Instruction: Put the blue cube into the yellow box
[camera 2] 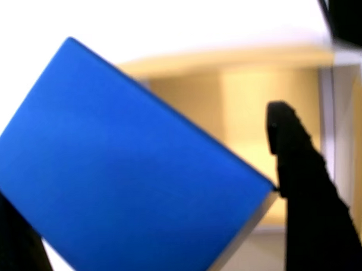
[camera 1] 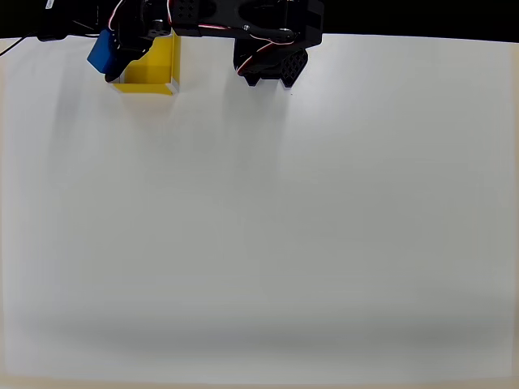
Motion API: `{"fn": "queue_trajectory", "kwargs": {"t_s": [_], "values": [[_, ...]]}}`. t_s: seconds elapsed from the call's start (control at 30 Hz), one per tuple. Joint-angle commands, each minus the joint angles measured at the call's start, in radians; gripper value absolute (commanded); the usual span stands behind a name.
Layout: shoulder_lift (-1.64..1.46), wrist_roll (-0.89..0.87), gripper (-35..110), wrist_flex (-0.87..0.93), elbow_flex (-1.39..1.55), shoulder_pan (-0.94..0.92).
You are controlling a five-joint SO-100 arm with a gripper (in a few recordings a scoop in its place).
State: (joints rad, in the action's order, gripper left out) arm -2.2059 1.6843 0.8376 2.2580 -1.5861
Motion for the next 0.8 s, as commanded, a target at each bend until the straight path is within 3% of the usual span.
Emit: {"fn": "queue_trajectory", "kwargs": {"t_s": [0.0,0.77], "values": [[-0.137,0.021,22,0.014,0.041,-0.031],[-0.301,0.034,22,-0.046,0.314,-0.114]]}}
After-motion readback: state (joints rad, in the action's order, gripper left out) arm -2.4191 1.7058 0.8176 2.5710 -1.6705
